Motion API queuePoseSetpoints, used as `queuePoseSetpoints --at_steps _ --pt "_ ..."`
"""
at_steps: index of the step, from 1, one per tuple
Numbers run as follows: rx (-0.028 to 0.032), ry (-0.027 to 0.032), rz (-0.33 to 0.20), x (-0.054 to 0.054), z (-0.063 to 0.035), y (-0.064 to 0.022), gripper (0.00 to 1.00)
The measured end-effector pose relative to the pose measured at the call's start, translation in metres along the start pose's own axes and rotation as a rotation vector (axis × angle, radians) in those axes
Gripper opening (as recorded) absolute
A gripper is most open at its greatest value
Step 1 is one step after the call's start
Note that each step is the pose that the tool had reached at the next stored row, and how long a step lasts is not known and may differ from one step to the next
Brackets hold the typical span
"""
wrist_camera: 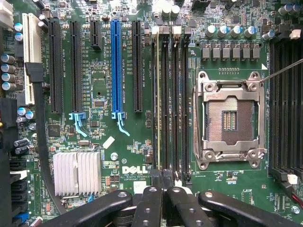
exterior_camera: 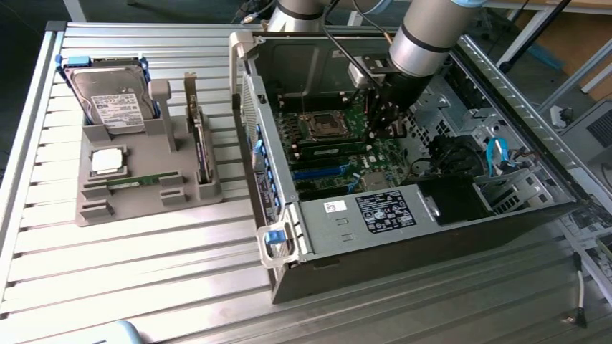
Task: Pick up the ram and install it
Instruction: 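Press down the ram until it locks into place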
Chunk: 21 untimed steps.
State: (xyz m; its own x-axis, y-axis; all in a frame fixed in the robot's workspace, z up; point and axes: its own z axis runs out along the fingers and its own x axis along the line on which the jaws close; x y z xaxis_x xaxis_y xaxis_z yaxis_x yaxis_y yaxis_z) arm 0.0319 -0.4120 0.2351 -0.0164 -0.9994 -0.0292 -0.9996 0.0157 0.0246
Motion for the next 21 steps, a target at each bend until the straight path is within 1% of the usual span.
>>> queuePoseSetpoints --at_steps 21 --pt "-0.0001 0.0004 0.000 0.0002 0.0037 -0.0001 0.11"
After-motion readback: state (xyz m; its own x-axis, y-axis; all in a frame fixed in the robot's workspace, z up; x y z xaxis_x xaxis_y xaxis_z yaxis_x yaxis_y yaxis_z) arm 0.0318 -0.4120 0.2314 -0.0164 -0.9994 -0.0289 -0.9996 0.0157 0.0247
